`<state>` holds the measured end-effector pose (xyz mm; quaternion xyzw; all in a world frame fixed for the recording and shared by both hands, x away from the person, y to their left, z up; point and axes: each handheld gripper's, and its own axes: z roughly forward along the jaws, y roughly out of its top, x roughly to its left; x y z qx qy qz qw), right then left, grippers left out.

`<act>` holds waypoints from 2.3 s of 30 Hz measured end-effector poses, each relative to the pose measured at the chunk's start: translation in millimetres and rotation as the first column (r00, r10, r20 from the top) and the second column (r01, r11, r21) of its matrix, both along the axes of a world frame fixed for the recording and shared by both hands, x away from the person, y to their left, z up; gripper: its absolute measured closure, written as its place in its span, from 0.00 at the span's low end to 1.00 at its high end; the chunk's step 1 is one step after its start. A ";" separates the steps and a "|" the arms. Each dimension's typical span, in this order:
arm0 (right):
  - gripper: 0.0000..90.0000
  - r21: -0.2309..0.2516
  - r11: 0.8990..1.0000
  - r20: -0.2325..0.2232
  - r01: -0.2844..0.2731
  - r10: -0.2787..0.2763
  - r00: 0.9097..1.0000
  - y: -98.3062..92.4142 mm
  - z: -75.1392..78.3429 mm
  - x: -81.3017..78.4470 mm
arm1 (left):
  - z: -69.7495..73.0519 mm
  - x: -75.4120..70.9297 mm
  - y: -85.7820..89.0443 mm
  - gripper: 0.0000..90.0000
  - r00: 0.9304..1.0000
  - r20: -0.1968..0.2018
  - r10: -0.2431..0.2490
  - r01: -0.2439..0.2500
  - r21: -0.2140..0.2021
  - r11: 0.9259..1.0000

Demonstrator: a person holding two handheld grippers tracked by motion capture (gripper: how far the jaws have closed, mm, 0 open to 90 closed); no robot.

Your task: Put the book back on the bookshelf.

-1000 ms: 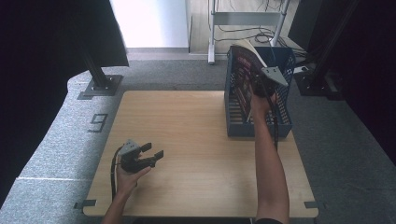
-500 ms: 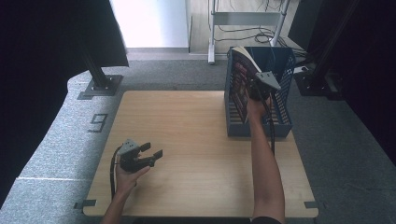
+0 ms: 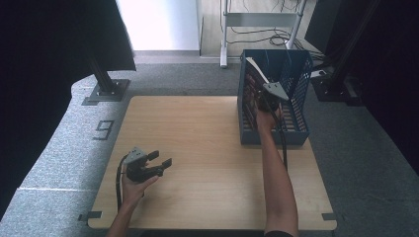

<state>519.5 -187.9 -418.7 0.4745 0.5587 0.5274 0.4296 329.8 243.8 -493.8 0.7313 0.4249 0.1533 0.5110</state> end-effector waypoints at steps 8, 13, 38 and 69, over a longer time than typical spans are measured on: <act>0.88 -0.034 0.999 -0.017 -0.032 0.032 0.999 2.2 -3.0 -15.2 | 0.6 -1.7 -3.7 0.32 1.000 0.004 -0.011 0.011 0.007 1.000; 0.85 -0.043 0.997 -0.044 -0.061 0.059 0.997 0.8 -0.6 -21.9 | 1.8 -3.2 -5.2 0.32 1.000 0.006 -0.018 0.018 0.010 1.000; 0.90 -0.102 0.995 -0.002 -0.023 0.022 1.000 12.3 -6.6 1.7 | 3.0 -1.5 1.9 0.32 1.000 0.010 0.002 -0.002 0.002 1.000; 0.80 -0.155 0.980 -0.045 -0.123 0.118 0.992 14.6 -12.4 -10.2 | 4.1 -1.3 0.4 0.32 1.000 0.011 -0.005 0.005 -0.003 1.000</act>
